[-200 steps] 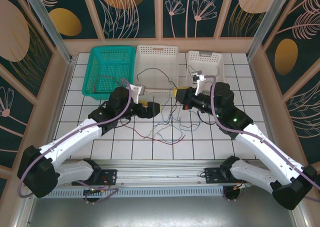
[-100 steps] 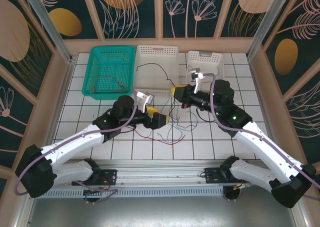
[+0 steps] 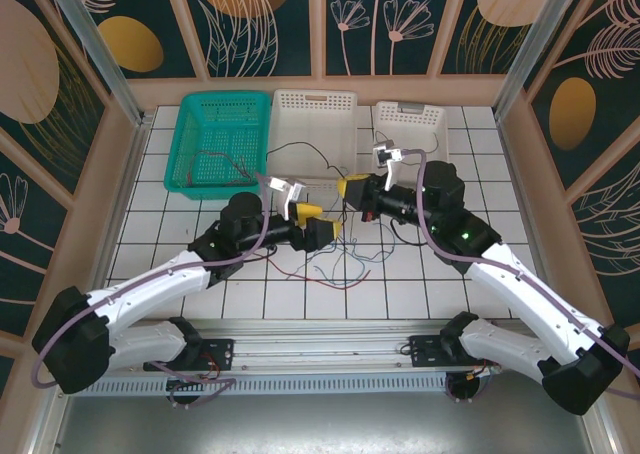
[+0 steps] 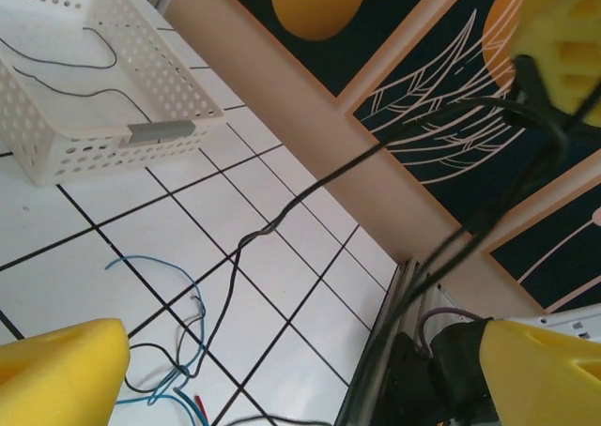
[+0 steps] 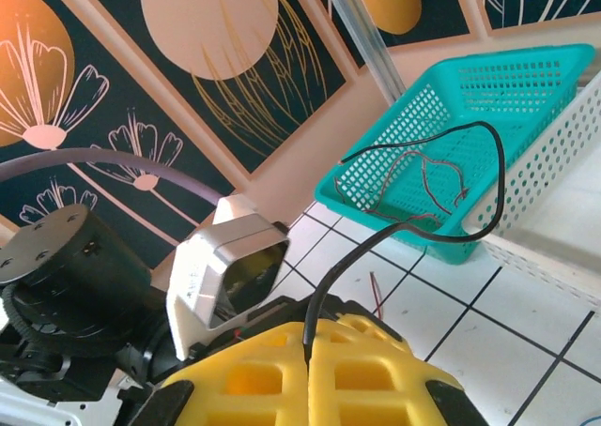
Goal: Untangle the cables
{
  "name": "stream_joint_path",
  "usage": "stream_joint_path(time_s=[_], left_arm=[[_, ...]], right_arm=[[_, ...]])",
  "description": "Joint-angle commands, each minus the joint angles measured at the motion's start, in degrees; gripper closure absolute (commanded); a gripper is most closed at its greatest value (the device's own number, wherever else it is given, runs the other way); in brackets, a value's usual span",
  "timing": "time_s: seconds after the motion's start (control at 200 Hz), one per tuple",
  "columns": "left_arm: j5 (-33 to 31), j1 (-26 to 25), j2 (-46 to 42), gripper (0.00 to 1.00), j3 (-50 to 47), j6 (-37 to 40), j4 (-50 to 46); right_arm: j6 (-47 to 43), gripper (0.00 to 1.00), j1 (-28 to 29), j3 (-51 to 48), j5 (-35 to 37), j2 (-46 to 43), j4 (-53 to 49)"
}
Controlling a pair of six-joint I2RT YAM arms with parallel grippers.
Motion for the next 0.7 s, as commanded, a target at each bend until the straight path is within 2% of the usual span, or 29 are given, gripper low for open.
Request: stream_joint_path(time_s=[0.0,0.13,0.22,0.355,0.44,0.636,0.696], left_arm=[[1.58,-0.29,1.04,0.10,1.16,-0.18,4.51],[2.22,-0.37,2.06,0.17,1.38,0.48,4.46],[2.27,-0.33,2.60,0.25,1.22,0.59,5.08],[3.23,-0.35,3.28,0.43,0.46,-0.34,7.99],[4.19,-0.40,4.14,0.48,0.42,-1.14,9.28],[4.02,-0.51,3.63,1.00,-0.13,-0.72,9.69],[3.25,-0.55,2.74,1.00,-0.41,0.07,8.69]], right_arm=[[0.84,1.00,-0.16,-0.38,-1.37,-0.47,2.96],[1.09,1.00,-0.16,-0.61,-1.69,-0.84,3.15],[1.74,1.00,-0.16,-1.05,-2.62,-0.84,4.07],[3.15,1.00,-0.18,-2.13,-3.91,-0.59,5.86],[3.71,1.00,-0.08,-2.56,-4.33,-0.28,6.74],[3.43,1.00,0.02,-2.78,-3.01,-0.73,6.14],[3.17,1.00,0.02,-2.70,-1.83,-1.16,5.35]])
